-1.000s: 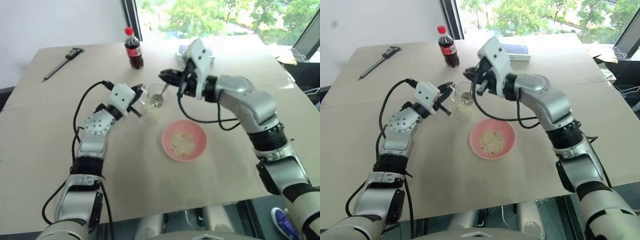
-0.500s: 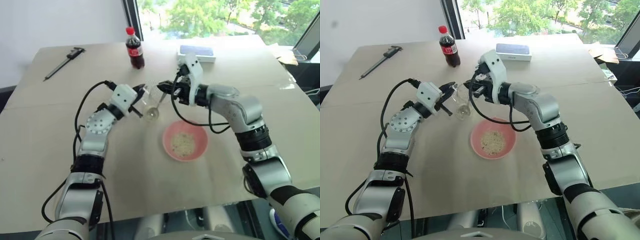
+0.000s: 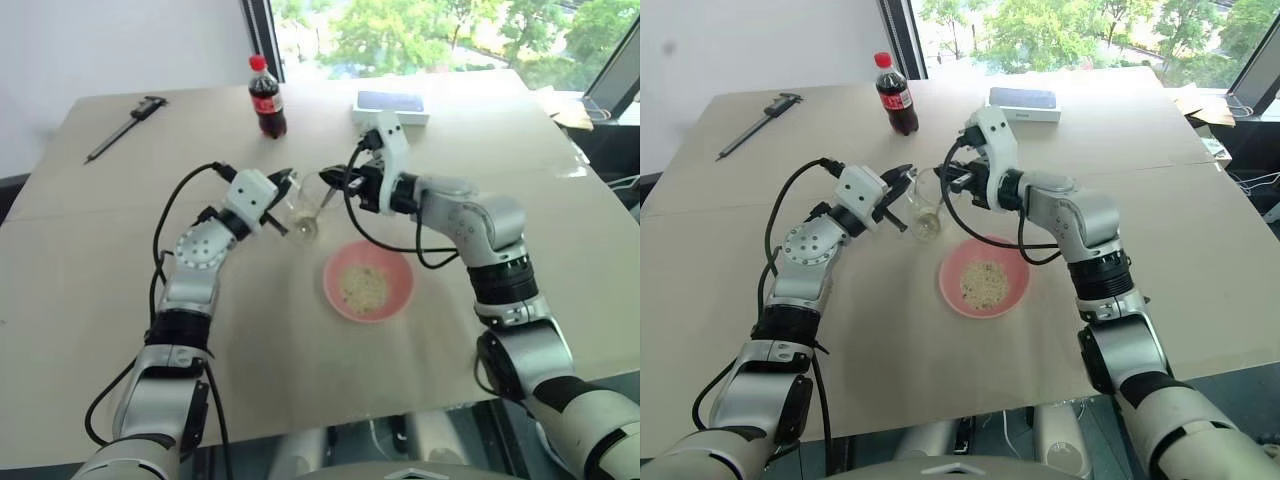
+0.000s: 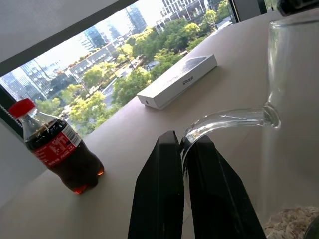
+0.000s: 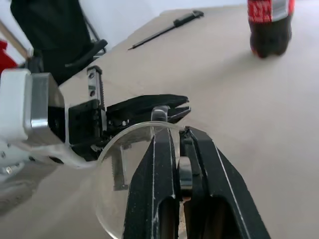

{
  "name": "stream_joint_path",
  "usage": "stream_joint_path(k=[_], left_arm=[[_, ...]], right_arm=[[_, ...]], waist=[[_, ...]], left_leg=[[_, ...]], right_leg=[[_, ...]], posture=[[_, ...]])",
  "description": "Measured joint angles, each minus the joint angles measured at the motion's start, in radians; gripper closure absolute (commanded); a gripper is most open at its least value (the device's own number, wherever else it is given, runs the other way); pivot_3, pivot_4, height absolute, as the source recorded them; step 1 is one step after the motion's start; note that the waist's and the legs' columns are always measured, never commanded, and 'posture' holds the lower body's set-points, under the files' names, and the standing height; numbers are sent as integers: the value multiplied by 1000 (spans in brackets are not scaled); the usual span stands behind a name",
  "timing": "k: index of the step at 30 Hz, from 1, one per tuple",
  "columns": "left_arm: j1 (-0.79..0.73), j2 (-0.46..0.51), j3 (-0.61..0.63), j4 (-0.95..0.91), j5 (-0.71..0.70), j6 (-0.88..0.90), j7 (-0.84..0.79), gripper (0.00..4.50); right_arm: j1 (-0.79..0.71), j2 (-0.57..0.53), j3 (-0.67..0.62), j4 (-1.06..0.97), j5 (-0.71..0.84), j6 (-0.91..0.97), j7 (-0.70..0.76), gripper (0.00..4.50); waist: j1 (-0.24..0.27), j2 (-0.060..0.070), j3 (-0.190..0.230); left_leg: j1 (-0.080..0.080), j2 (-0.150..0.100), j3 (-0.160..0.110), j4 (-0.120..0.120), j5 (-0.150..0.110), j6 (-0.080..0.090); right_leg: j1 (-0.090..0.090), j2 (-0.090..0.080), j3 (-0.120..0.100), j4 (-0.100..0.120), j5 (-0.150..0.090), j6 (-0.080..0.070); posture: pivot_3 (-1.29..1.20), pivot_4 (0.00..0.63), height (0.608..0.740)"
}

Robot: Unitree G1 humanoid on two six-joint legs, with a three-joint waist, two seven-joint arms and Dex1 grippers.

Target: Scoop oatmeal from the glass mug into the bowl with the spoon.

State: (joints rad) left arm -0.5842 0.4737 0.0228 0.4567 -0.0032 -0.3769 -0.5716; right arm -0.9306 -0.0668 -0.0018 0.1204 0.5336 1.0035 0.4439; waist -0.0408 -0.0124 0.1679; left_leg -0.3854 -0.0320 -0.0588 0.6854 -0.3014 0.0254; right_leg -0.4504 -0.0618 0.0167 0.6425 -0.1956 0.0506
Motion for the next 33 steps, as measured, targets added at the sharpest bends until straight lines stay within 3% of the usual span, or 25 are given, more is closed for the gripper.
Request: stream_joint_path(k=[10, 19, 33], left_arm=[[7, -40, -2, 13, 37, -36, 76, 4422], [38, -86, 3, 28, 94, -94, 259, 4422], [131, -161, 10, -34, 98, -105, 413, 4422]], right_arm=[[-157, 32, -323, 122, 112, 300, -207, 4500], [-250, -33, -456, 202, 155, 357, -269, 4500], [-347, -76, -693, 355, 233, 436, -421, 4500]], waist=[[0, 0, 0], [1, 0, 0], [9, 2, -3]], left_leg=[[0, 0, 0, 0, 0, 0], [0, 0, 1, 0, 0, 0], [0, 0, 1, 0, 0, 0]], right_leg=[[0, -1, 0, 0, 0, 0], [0, -1, 0, 1, 0, 0], [0, -2, 1, 1, 0, 0]], posture=[[0, 150, 740], [0, 150, 740], [0, 150, 740]])
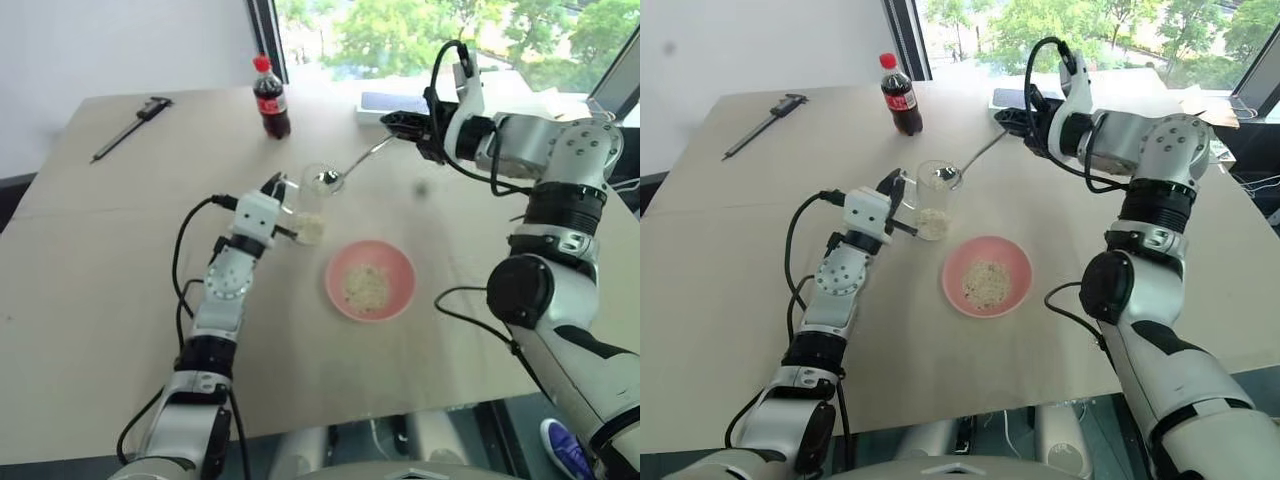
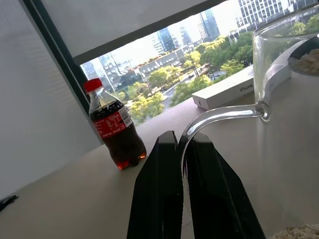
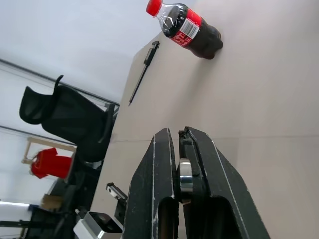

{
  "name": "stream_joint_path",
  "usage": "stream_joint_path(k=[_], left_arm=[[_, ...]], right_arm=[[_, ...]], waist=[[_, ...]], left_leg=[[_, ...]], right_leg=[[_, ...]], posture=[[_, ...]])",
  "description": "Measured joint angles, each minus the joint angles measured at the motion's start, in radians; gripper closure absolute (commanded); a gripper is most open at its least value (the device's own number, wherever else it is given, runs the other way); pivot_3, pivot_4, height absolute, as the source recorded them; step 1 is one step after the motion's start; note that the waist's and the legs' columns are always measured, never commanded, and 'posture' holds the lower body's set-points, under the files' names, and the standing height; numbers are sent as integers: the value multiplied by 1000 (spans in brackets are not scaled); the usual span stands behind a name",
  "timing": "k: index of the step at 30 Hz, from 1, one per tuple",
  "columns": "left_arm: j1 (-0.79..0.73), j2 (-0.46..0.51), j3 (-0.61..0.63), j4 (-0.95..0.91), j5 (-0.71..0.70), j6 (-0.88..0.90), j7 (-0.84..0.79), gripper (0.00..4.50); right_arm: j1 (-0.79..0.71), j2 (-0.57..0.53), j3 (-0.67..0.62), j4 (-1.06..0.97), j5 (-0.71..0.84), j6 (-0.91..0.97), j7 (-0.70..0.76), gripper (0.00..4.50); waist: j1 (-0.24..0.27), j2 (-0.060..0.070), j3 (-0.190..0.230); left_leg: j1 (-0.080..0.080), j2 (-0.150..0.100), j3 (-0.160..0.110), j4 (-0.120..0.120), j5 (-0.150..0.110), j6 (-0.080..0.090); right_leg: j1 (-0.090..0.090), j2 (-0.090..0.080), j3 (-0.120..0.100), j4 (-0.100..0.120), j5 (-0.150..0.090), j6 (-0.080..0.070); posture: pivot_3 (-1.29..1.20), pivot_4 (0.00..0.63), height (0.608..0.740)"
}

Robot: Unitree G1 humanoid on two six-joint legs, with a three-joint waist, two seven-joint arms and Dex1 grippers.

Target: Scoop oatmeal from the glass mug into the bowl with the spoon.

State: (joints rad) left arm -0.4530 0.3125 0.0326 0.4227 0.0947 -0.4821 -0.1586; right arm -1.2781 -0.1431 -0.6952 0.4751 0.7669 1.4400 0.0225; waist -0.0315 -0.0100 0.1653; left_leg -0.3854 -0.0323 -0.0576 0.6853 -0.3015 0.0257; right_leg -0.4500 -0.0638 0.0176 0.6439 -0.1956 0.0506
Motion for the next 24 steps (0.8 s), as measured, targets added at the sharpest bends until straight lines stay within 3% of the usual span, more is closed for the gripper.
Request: stream_joint_path(k=[14, 24], left_arm=[[7, -44, 0, 57, 3, -79, 74, 4422], [19, -52, -1, 61, -6, -102, 67, 4422]], right_arm=[[-26, 37, -256, 89, 79, 34, -247, 4500], [-26, 21, -328, 137, 146, 95, -301, 4500]], waist=[[6, 1, -1], [16, 1, -1]], left_leg=[[0, 0, 1, 0, 0, 0], [0, 0, 1, 0, -1, 2]], right_leg=[[0, 0, 0, 0, 0, 0], [1, 1, 0, 0, 0, 0]], posture=[[0, 150, 740], [0, 150, 740]])
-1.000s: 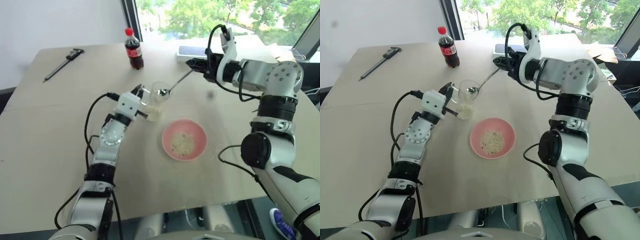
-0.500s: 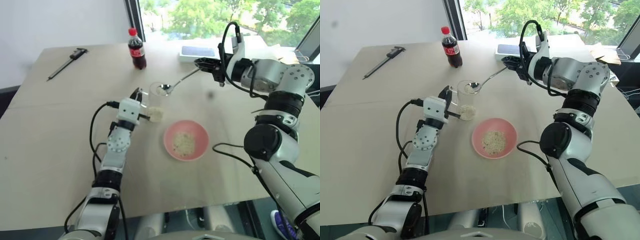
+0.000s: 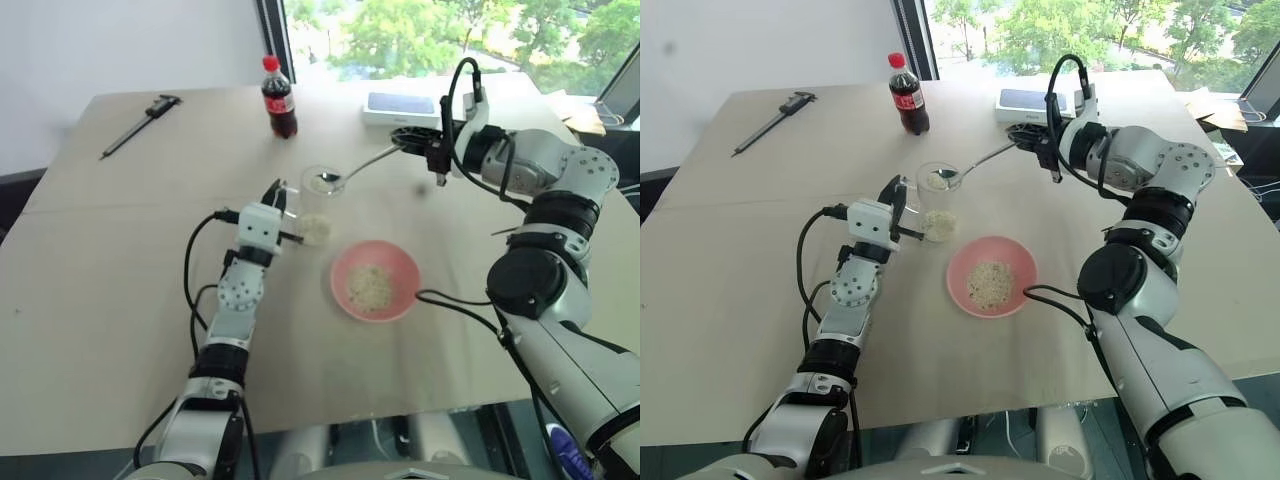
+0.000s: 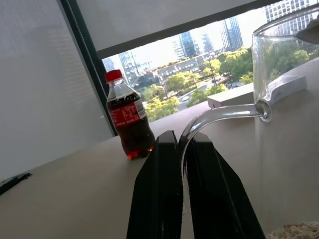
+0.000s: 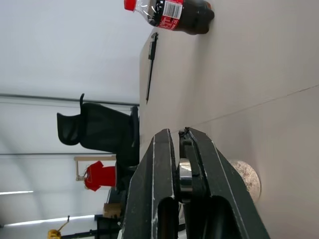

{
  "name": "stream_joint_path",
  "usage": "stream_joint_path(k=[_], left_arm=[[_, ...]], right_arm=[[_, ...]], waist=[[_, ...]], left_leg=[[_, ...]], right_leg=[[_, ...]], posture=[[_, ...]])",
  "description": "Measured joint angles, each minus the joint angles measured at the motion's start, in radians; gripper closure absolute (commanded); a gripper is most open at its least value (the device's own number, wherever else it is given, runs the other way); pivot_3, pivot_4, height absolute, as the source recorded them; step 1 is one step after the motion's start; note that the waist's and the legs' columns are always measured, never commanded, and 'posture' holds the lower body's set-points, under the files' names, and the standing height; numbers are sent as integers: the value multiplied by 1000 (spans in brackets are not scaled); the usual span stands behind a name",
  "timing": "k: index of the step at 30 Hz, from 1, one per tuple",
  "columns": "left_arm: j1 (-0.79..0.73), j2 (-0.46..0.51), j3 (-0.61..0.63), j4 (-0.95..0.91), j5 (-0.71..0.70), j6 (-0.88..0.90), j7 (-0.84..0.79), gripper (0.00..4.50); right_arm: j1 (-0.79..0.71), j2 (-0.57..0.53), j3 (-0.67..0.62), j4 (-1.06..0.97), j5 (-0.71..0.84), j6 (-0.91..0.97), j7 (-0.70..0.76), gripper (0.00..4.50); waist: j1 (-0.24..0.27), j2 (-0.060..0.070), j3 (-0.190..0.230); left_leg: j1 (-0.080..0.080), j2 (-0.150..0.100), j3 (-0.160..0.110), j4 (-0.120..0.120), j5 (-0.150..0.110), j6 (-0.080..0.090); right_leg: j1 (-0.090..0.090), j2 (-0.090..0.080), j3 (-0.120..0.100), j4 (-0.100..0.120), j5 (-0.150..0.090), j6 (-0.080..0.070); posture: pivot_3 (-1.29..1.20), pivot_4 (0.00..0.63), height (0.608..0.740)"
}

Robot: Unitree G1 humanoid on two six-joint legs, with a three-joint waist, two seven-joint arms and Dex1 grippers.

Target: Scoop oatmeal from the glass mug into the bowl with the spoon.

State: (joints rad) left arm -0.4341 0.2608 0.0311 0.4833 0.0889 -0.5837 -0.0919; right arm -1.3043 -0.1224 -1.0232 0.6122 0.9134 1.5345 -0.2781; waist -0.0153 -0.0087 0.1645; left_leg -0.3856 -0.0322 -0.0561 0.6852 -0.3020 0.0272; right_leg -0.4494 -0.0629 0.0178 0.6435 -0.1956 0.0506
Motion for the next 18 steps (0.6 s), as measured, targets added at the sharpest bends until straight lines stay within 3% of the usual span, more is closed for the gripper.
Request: stream_joint_path(k=[10, 18], left_arm=[[5, 12, -1, 5, 7, -16, -2, 4422], [1, 28, 0, 31, 5, -37, -3, 4422]], right_arm=[[0, -51, -96, 45, 48, 59, -31, 4500], [111, -147, 29, 56, 275, 75, -36, 4500]], waist=[[0, 0, 0], [-4, 1, -1]], left_leg=[[1, 0, 1, 0, -1, 2], [3, 2, 4, 0, -2, 3]], right_leg=[[1, 0, 1, 0, 0, 0], [2, 1, 2, 0, 0, 0]], posture=[[0, 150, 740], [0, 150, 740]])
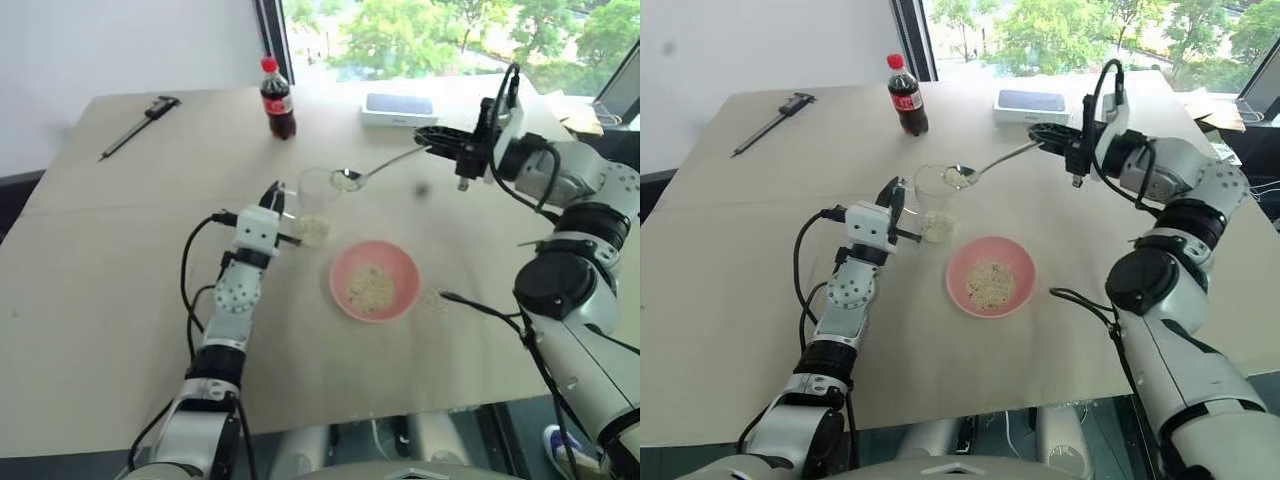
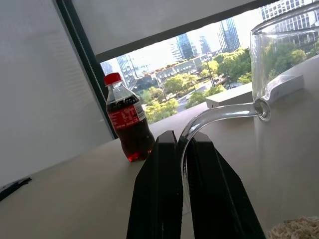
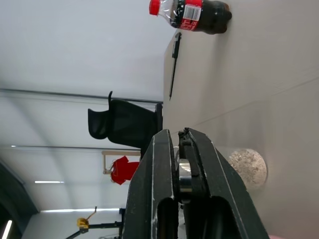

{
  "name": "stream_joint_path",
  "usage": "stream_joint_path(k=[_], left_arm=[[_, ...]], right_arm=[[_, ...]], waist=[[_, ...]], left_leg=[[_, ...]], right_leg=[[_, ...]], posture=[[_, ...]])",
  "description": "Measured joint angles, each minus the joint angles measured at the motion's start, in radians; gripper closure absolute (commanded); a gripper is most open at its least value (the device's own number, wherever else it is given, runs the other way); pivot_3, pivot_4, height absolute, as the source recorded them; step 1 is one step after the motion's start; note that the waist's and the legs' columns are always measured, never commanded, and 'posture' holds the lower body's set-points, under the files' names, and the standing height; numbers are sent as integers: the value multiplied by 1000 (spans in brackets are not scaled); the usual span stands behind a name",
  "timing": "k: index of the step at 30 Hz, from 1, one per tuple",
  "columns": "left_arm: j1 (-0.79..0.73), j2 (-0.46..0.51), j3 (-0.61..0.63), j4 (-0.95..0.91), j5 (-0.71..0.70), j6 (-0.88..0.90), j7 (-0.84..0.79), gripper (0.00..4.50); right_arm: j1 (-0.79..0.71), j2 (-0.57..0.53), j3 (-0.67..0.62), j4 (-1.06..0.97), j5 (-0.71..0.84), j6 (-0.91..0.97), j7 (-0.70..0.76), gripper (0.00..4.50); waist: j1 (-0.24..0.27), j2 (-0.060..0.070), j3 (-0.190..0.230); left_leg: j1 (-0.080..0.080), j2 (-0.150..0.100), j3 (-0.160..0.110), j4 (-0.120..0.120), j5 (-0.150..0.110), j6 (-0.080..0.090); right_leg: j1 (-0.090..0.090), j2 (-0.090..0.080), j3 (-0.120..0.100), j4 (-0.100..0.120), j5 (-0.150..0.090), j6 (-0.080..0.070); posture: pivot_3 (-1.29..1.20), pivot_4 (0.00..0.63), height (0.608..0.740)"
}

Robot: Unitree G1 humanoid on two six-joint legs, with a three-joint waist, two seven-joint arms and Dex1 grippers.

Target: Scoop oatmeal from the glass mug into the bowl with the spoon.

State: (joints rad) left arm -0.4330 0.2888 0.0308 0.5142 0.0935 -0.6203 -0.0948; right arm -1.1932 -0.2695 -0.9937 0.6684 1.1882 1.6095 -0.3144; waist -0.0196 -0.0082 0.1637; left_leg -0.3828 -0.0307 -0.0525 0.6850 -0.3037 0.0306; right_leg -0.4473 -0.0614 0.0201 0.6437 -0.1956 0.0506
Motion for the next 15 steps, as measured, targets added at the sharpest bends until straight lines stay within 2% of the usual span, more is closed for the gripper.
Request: stream_joint_path(k=[4, 15], left_arm=[[-3, 6, 0, 11, -6, -3, 0, 4422], [-2, 21, 0, 20, -13, -8, -2, 4422]], right_arm=[[40, -26, 60, -1, 106, 0, -28, 4500], [208, -150, 329, -23, 463, 0, -91, 4500]], waist=[[-4, 1, -1], [-17, 1, -2]], left_leg=[[1, 1, 1, 0, 0, 0], [2, 1, 2, 0, -1, 1]], right_leg=[[0, 1, 2, 1, 0, 0], [2, 1, 2, 1, 0, 0]], posture=[[0, 150, 740], [0, 150, 740]])
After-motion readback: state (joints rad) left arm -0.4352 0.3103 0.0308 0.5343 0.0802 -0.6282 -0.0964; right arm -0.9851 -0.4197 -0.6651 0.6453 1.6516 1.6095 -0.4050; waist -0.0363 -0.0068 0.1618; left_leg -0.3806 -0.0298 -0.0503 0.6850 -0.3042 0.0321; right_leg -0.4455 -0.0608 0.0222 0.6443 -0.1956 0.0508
